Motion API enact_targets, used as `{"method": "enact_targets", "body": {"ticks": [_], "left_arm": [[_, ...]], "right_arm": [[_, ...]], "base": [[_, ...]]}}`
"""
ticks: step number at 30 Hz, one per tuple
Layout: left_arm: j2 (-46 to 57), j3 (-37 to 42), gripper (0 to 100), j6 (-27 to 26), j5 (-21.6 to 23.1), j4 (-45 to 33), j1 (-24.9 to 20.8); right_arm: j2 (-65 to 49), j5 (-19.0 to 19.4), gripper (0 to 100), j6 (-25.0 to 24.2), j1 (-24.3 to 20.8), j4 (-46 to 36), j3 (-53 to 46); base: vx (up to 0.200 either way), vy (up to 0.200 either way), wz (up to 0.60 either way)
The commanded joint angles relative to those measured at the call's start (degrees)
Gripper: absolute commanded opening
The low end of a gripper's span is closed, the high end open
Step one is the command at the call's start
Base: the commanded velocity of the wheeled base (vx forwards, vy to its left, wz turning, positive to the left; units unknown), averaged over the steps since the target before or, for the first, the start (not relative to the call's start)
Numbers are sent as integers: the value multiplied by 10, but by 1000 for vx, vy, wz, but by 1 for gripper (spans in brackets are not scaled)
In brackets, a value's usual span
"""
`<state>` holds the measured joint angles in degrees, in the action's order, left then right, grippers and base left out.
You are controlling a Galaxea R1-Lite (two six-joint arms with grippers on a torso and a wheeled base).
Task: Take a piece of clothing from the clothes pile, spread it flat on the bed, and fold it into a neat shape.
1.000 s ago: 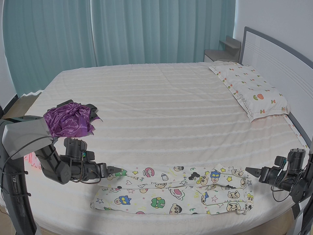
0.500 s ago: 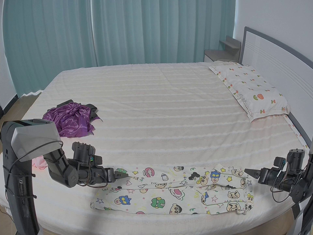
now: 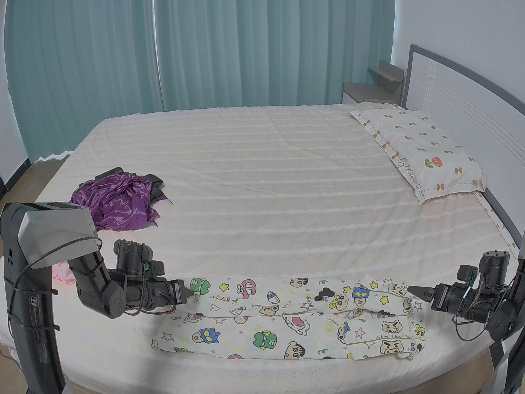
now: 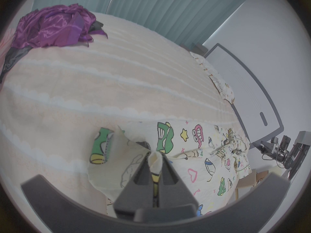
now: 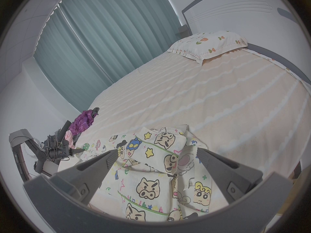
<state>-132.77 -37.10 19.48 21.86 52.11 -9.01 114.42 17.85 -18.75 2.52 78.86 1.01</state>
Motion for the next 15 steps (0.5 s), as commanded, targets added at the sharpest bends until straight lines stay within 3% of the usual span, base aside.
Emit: {"method": "enact_targets", "body": {"ticks": [1,5,15], "left_arm": [[5,26,0,19,-10,41,-3],[6,22,0,45,-31,83,-12],[11,8,0,79,-32,82,-22]], "right_arm": [[-4,-2,100,0,-6,-4,-10],[-3,-2,100,0,-6,-4,-10],[-2,-2,100,0,-6,-4,-10]], "base": [[0,0,0],[0,0,0],[0,0,0]]}}
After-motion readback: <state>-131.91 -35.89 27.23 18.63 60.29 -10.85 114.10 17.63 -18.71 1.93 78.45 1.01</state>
